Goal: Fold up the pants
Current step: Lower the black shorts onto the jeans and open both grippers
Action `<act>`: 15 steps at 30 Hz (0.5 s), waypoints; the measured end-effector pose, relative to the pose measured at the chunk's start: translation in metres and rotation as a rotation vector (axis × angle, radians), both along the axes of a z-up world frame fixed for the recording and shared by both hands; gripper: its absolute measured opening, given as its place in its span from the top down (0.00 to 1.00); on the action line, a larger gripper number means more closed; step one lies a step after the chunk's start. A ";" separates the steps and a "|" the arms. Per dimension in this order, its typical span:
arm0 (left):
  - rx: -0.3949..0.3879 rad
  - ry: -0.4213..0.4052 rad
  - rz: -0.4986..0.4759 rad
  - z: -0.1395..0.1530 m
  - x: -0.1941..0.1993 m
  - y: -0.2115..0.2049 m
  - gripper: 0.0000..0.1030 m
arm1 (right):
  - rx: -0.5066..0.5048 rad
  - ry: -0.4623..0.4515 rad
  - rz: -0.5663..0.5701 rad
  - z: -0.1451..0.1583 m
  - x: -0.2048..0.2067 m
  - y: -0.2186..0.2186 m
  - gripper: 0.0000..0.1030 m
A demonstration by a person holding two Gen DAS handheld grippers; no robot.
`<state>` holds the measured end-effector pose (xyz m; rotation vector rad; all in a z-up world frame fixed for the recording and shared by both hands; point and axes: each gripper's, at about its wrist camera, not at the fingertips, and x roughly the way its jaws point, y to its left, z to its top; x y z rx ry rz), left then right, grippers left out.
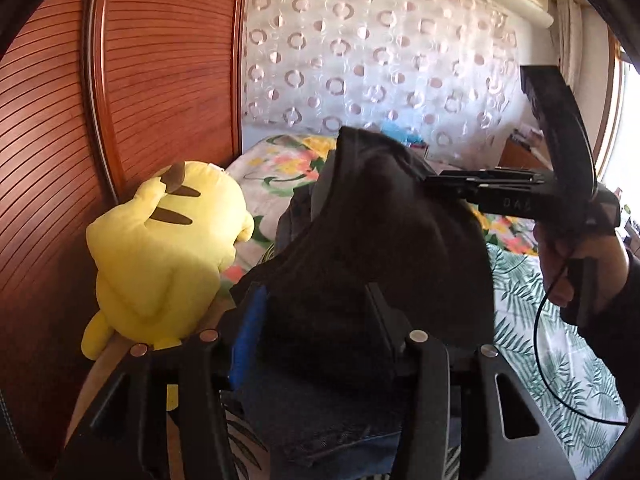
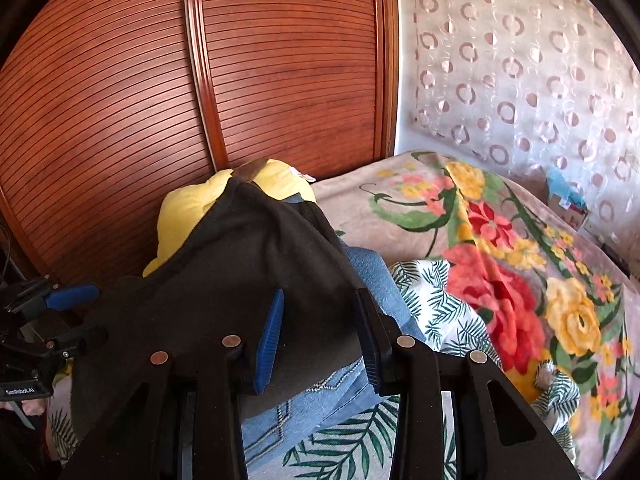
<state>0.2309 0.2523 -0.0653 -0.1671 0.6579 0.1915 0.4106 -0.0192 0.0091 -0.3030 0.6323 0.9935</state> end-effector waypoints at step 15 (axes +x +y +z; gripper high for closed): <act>0.018 0.023 -0.031 -0.004 0.001 0.000 0.19 | 0.029 0.010 -0.041 -0.012 -0.002 -0.003 0.64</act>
